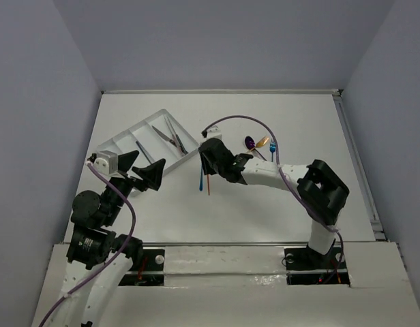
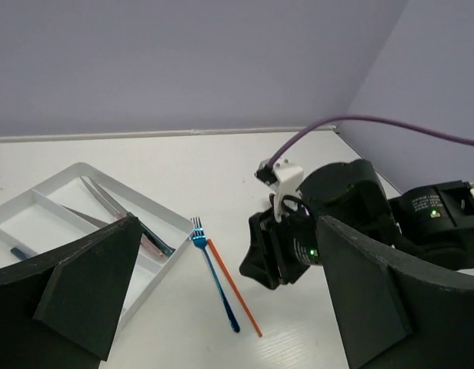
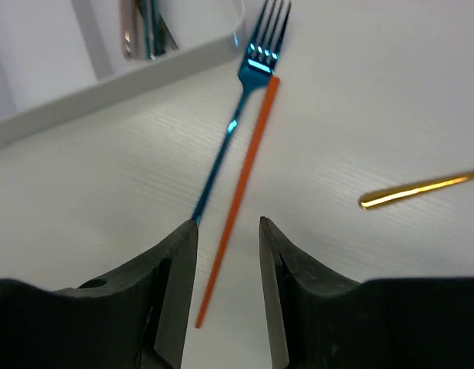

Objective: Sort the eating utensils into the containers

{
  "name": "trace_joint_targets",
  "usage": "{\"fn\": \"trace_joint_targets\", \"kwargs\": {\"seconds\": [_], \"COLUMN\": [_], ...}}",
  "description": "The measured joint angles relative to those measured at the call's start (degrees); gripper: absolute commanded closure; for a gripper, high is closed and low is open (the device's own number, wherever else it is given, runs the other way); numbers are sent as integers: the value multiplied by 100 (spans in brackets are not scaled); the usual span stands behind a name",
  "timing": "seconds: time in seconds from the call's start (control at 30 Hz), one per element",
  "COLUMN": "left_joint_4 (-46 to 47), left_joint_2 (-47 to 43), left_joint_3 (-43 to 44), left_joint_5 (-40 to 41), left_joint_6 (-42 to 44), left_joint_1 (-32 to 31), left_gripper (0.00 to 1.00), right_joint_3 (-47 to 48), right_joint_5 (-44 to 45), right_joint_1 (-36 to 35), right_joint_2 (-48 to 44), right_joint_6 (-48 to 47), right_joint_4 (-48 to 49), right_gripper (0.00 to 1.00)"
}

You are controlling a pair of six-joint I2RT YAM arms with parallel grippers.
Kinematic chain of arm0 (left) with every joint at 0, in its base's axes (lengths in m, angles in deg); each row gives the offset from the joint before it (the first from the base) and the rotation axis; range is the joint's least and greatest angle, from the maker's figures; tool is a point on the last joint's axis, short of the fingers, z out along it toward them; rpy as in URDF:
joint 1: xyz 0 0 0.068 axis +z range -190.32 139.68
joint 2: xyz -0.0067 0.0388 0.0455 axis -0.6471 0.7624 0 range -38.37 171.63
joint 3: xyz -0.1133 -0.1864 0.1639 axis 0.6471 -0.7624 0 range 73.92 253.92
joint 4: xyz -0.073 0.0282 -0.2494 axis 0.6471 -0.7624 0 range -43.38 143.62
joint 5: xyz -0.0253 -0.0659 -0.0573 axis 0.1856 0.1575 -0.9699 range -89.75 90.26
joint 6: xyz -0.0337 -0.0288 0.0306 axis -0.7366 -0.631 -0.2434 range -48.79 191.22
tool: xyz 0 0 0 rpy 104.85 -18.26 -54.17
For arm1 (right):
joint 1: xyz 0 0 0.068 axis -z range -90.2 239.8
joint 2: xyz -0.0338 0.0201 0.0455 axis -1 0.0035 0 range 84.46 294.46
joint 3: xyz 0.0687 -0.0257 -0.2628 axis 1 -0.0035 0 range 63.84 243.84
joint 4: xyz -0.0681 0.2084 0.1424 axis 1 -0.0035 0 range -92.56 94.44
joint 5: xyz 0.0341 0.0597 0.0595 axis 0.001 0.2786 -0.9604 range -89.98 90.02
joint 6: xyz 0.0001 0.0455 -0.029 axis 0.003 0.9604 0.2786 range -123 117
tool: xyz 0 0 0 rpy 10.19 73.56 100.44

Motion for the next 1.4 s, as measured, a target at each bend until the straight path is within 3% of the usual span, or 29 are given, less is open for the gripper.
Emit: {"fn": "trace_joint_targets", "kwargs": {"seconds": [0.27,0.37,0.57,0.7,0.83,1.1,1.4], "left_joint_4": [55,170,516,1091,1244,896,621], "left_joint_2": [304,846,1766,2420,3348,5740,7652], "left_joint_3": [0,2,-101,-461,-514,573,1646], "left_joint_5": [396,109,-289,-267,269,1996,3117], "left_joint_6": [-610,-883,-1425,-1814,-1991,-1816,-1663], "left_joint_1": [-2,-2,-17,-256,-1126,-2258,-2544], "left_gripper": [1,1,4,62,75,72,68], "right_joint_3": [-490,-1025,-1093,-1711,-2455,-3427,-3738], "right_joint_5": [48,87,131,267,472,726,710], "right_joint_1": [0,0,0,39,87,157,203], "right_joint_2": [-35,-428,-734,-1670,-3080,-4177,-4833], "right_joint_6": [297,332,352,437,551,739,715], "right_joint_4": [-446,-496,-627,-669,-817,-1062,-1021], "right_gripper": [63,66,70,70,70,69,69]}}
